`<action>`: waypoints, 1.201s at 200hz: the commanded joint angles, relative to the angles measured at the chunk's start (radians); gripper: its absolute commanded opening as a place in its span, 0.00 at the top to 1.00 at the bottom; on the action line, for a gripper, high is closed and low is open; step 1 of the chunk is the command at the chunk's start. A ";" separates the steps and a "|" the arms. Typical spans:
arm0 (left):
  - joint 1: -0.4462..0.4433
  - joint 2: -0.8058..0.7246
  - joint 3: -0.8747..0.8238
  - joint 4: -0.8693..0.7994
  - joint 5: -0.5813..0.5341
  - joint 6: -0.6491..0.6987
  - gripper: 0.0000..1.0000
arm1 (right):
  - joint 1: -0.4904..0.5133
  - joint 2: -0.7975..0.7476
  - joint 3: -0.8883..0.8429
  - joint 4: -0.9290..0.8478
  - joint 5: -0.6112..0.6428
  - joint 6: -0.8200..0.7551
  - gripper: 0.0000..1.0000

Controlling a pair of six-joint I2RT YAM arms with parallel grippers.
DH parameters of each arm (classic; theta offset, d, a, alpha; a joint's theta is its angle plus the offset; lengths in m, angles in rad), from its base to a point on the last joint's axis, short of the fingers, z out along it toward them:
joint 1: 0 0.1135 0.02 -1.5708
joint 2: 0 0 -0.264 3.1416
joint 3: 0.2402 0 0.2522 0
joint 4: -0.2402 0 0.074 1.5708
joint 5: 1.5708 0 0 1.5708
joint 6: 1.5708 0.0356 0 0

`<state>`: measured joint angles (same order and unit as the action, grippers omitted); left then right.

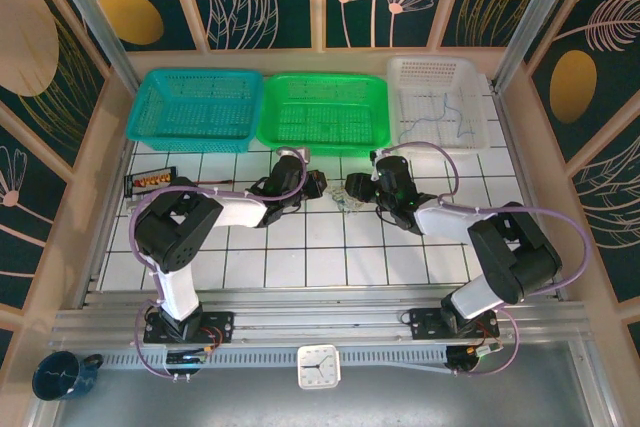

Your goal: Untangle the cables

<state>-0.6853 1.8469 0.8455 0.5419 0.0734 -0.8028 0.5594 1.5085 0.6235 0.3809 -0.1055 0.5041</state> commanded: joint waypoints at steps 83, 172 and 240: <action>0.007 -0.127 0.032 -0.020 0.098 -0.002 1.00 | 0.064 0.021 -0.021 0.143 -0.062 -0.124 0.31; 0.008 -0.289 0.110 -0.127 0.187 -0.007 1.00 | 0.073 0.130 -0.045 0.218 -0.031 -0.094 0.45; 0.024 -0.442 0.176 -0.207 0.120 0.039 1.00 | 0.082 0.157 -0.089 0.238 -0.016 -0.061 0.53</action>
<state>-0.6792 1.4685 0.9688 0.3695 0.2234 -0.7933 0.6300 1.6459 0.5541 0.5880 -0.1471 0.4255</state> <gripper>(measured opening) 0.053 0.469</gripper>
